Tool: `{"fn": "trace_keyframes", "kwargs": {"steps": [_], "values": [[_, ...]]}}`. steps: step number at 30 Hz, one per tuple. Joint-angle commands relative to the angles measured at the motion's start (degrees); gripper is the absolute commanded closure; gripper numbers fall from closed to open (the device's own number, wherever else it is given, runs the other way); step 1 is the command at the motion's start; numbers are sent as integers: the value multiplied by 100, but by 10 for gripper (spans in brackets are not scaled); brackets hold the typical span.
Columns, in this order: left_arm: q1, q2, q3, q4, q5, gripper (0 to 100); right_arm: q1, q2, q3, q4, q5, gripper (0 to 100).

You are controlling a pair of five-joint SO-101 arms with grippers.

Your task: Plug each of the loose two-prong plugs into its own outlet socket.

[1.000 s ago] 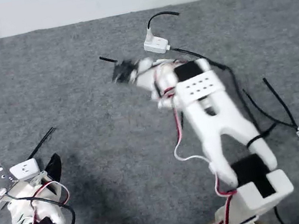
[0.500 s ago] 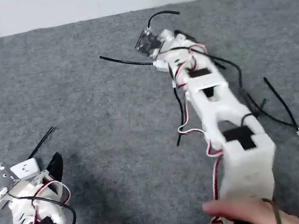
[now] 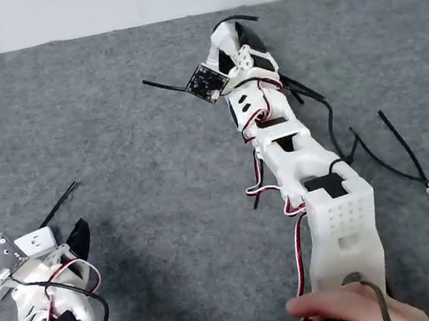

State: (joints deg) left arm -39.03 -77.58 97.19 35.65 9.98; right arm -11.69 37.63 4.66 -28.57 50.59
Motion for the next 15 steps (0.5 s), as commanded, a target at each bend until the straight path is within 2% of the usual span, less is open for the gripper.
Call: {"fn": "trace_keyframes", "kwargs": {"steps": [1, 7, 11, 15], "values": [[26, -53, -40, -149, -9, 585, -22, -224, 62, -215, -62, 816], [44, -53, -40, -149, -9, 585, -13, -778, 589, -171, -62, 814], [44, -53, -40, -149, -9, 585, -31, -1490, 1310, -163, 105, 737], [44, -53, -40, -149, -9, 585, -48, -2281, 1890, -163, 105, 734]]}}
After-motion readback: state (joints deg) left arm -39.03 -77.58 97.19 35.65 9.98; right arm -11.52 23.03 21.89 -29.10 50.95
